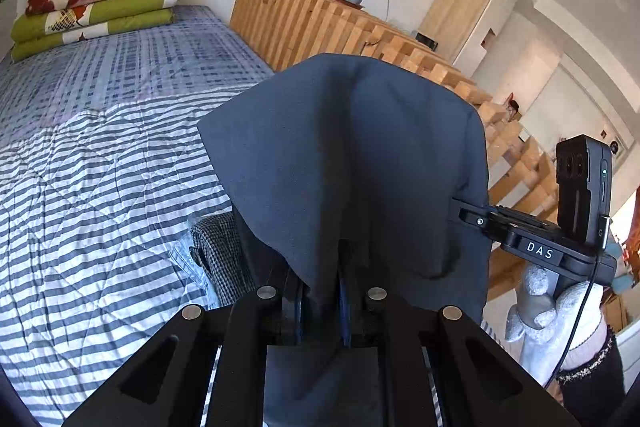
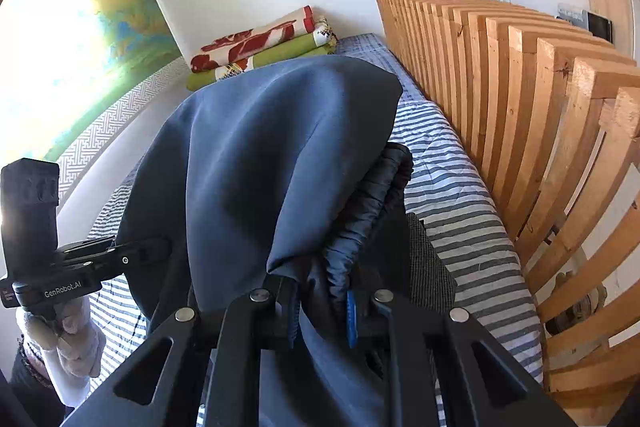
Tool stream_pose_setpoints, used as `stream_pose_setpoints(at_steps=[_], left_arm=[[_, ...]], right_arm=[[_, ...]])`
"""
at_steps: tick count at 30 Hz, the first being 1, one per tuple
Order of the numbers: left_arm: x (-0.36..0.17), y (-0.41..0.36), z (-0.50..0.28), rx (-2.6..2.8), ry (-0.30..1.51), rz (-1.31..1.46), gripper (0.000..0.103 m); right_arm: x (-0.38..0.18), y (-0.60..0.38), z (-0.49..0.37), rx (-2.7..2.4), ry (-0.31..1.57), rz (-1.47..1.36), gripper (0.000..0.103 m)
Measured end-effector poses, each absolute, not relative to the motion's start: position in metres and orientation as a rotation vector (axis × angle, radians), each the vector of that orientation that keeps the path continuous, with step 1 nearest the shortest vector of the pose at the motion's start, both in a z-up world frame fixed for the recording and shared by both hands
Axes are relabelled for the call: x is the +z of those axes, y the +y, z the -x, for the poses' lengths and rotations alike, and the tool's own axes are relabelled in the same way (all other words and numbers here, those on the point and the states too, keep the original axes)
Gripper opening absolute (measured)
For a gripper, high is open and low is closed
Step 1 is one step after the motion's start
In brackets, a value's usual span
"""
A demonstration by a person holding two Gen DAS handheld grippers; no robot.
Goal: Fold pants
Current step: 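Lift the folded pants with both grippers and carry them over the clothes stack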
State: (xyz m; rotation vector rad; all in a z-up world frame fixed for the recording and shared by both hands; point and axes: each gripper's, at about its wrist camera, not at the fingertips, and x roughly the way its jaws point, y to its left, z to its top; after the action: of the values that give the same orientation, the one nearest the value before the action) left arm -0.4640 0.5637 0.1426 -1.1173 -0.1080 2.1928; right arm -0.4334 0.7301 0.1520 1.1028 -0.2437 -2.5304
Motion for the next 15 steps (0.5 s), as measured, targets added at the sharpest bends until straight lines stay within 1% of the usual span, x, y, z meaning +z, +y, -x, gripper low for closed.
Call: stream_pose_setpoints(at_steps=[4,6,7,8,9,11,14,15], left_arm=[[0.110,0.565,0.490,2.198,-0.122,1.177,0.013],[0.095,0.560,0.498,2.211,-0.135,1.212,0.016],[0.089,0.556,0.499,2.224,-0.147,1.229,0.024],[0.085,0.552,0.502,2.229,-0.166,1.248,0.031],[0.082,0.546,0.502,2.224,-0.190,1.263,0.035],[0.087,0.537,0.499,2.230,-0.201,1.242,0.036],[0.107,0.530,0.480,2.278,-0.138,1.147,0.036],[0.116,0.530,0.471,2.267,-0.139,1.120,0.036]], right_arm=[[0.115,0.735,0.465,-2.494,-0.256,-1.179,0.016],[0.101,0.737,0.476,-2.479,-0.265,-1.204,0.019],[0.095,0.738,0.482,-2.474,-0.276,-1.219,0.021],[0.091,0.741,0.486,-2.472,-0.295,-1.241,0.026],[0.088,0.744,0.489,-2.469,-0.310,-1.267,0.030],[0.085,0.752,0.490,-2.490,-0.318,-1.310,0.034],[0.094,0.764,0.473,-2.580,-0.270,-1.292,0.035],[0.099,0.771,0.466,-2.607,-0.282,-1.268,0.035]])
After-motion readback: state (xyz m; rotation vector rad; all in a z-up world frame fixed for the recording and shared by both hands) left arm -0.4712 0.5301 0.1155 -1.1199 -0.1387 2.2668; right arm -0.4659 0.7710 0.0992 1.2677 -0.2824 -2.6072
